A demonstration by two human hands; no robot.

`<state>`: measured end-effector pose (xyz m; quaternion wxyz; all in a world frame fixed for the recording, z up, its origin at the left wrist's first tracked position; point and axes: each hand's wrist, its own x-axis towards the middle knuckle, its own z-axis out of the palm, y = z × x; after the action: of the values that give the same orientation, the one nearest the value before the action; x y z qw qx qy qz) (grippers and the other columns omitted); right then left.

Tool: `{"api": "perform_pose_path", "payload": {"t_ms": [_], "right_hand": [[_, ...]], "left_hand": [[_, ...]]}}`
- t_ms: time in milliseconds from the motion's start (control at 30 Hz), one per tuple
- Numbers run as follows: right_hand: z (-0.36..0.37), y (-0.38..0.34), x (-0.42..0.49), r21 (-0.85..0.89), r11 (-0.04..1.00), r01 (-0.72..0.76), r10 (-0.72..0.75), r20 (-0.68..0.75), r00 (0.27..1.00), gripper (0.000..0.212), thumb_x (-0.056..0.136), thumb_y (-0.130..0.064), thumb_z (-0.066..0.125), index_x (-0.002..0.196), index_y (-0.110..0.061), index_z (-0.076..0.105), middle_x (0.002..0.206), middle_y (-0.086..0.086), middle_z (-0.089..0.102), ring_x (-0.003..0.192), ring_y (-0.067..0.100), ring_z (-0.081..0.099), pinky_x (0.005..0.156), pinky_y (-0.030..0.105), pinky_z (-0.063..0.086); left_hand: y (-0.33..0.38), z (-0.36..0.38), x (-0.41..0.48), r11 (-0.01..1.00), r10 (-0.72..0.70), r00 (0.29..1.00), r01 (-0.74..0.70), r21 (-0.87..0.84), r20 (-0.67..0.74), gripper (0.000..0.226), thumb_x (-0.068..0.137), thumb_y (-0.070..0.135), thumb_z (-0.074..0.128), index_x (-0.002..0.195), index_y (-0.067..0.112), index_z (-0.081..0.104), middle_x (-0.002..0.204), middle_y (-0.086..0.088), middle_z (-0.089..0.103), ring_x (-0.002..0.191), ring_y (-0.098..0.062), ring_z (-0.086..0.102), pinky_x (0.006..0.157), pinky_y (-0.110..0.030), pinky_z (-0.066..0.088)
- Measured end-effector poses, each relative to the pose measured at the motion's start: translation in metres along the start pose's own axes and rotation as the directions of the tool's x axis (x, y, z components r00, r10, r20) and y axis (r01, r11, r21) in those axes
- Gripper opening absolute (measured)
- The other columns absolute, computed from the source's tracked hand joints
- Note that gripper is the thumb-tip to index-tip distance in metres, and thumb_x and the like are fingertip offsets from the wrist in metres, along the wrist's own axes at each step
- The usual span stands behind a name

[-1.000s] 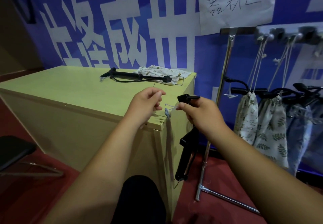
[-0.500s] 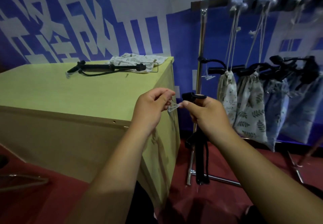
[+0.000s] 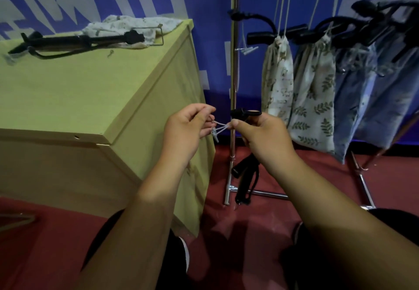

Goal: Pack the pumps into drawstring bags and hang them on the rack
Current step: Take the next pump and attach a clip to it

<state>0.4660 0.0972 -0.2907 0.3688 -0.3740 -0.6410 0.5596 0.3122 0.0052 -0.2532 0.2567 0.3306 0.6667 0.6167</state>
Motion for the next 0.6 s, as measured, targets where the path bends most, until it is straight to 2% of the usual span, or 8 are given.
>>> {"api": "perform_pose_path", "payload": {"t_ms": [100, 233, 333, 400, 500, 600], "right_hand": [[0.002, 0.009, 0.007, -0.049, 0.998, -0.024, 0.024, 0.004, 1.000, 0.013, 0.101, -0.028, 0.077, 0.098, -0.018, 0.084, 0.047, -0.014, 0.052, 0.044, 0.001, 0.043, 0.050, 0.022, 0.035], [0.007, 0.014, 0.013, -0.097, 0.995, -0.036, 0.035, -0.012, 0.999, 0.012, 0.100, -0.030, 0.077, 0.095, -0.021, 0.084, 0.051, -0.013, 0.056, 0.046, 0.002, 0.046, 0.055, 0.027, 0.038], [0.009, 0.016, 0.013, -0.146, 0.989, -0.019, 0.018, -0.012, 1.000, 0.013, 0.100, -0.031, 0.077, 0.094, -0.022, 0.084, 0.055, -0.010, 0.058, 0.049, 0.005, 0.048, 0.057, 0.029, 0.040], [0.011, 0.018, 0.015, -0.144, 0.989, -0.011, 0.009, -0.016, 1.000, 0.012, 0.100, -0.030, 0.077, 0.097, -0.022, 0.084, 0.053, -0.013, 0.059, 0.050, 0.003, 0.049, 0.059, 0.029, 0.041], [0.014, 0.022, 0.017, -0.126, 0.992, -0.008, 0.005, -0.026, 1.000, 0.010, 0.100, -0.027, 0.077, 0.100, -0.020, 0.084, 0.051, -0.017, 0.059, 0.049, 0.000, 0.050, 0.061, 0.029, 0.041], [0.015, 0.025, 0.018, -0.142, 0.990, 0.006, -0.009, -0.023, 1.000, 0.010, 0.100, -0.028, 0.078, 0.100, -0.021, 0.084, 0.054, -0.018, 0.060, 0.050, 0.000, 0.051, 0.063, 0.030, 0.043]], "left_hand": [[-0.013, 0.002, 0.007, 1.000, 0.003, 1.000, -0.003, 0.023, 0.024, 0.018, 0.106, 0.010, 0.060, 0.108, 0.004, 0.077, 0.085, -0.004, 0.069, 0.077, -0.014, 0.070, 0.087, -0.037, 0.064], [-0.029, -0.001, 0.017, 0.999, -0.023, 0.998, 0.020, 0.039, 0.064, 0.020, 0.107, 0.013, 0.060, 0.113, 0.008, 0.079, 0.093, -0.008, 0.072, 0.087, -0.020, 0.072, 0.095, -0.046, 0.063], [-0.040, -0.005, 0.022, 0.998, -0.061, 0.989, 0.056, 0.043, 0.131, 0.023, 0.107, 0.016, 0.060, 0.119, 0.014, 0.080, 0.096, -0.003, 0.073, 0.093, -0.017, 0.073, 0.101, -0.047, 0.060], [-0.044, -0.006, 0.023, 0.994, -0.114, 0.982, 0.113, 0.015, 0.154, 0.024, 0.107, 0.018, 0.061, 0.121, 0.019, 0.080, 0.098, -0.002, 0.075, 0.095, -0.015, 0.073, 0.103, -0.044, 0.059], [-0.048, -0.007, 0.024, 0.957, -0.246, 0.948, 0.271, -0.105, 0.201, 0.026, 0.106, 0.018, 0.060, 0.124, 0.020, 0.080, 0.108, -0.012, 0.077, 0.101, -0.019, 0.074, 0.106, -0.043, 0.058], [-0.050, -0.010, 0.024, 0.911, -0.320, 0.915, 0.369, -0.187, 0.246, 0.027, 0.107, 0.022, 0.059, 0.125, 0.019, 0.079, 0.098, -0.006, 0.069, 0.095, -0.023, 0.070, 0.104, -0.041, 0.058]]}}
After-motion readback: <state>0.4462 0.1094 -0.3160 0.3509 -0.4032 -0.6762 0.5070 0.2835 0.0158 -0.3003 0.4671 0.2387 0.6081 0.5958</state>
